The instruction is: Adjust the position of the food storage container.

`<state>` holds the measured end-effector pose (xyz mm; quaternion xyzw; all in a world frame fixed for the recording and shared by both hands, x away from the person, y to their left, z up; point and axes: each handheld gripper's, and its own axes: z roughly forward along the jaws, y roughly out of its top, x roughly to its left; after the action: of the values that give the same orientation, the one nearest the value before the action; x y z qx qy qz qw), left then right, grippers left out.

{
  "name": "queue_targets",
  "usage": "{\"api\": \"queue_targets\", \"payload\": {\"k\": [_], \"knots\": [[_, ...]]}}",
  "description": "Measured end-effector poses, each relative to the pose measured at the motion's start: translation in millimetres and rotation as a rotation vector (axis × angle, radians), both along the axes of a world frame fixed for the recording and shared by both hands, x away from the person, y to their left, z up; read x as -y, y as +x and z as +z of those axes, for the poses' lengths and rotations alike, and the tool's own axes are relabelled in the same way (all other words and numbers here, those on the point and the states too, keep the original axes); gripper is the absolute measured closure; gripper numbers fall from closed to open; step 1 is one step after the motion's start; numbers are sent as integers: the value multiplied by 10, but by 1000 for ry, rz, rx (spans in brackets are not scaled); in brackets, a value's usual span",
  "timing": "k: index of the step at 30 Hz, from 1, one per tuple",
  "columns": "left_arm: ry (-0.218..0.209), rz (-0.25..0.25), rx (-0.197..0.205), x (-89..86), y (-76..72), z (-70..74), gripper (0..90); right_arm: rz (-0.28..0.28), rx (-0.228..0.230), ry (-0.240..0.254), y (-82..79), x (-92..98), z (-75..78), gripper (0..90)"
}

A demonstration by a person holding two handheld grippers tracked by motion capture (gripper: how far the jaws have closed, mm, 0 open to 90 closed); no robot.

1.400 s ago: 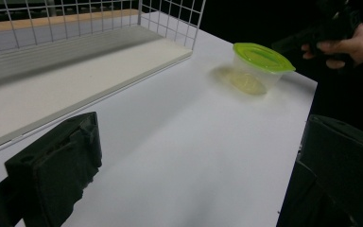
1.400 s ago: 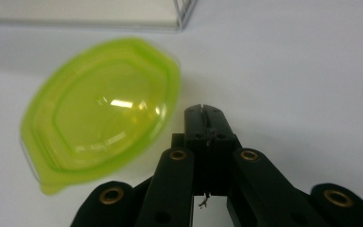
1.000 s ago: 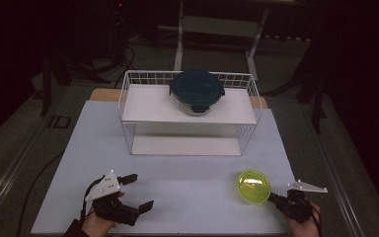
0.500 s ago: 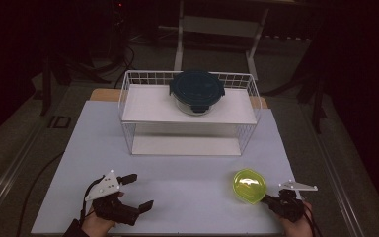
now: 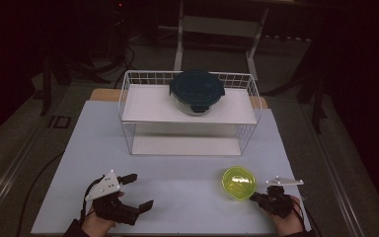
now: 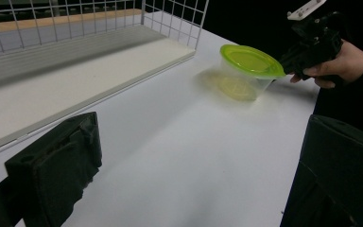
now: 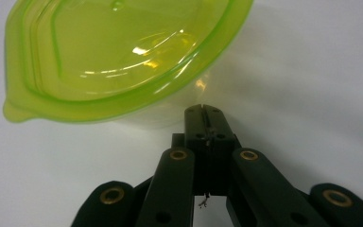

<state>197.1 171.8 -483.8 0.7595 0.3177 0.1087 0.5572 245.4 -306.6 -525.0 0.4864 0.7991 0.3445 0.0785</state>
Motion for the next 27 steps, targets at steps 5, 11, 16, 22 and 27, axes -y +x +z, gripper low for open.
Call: {"api": "queue_targets", "payload": {"k": [5,11,16,22,27], "knots": [[4,2,2,-7,-2,4,0,-7,-4,-19,38,-9,-8,900],[2,2,1,-6,4,2,0,11,-6,-10,27,-51,2,900],[2,0,2,1,0,2,0,39,-13,-9,53,-137,1,900],[2,1,2,2,0,4,0,71,-10,-6,80,-260,17,900],[-3,5,5,-8,-1,10,0,99,-17,-19,110,-373,13,900]]}}
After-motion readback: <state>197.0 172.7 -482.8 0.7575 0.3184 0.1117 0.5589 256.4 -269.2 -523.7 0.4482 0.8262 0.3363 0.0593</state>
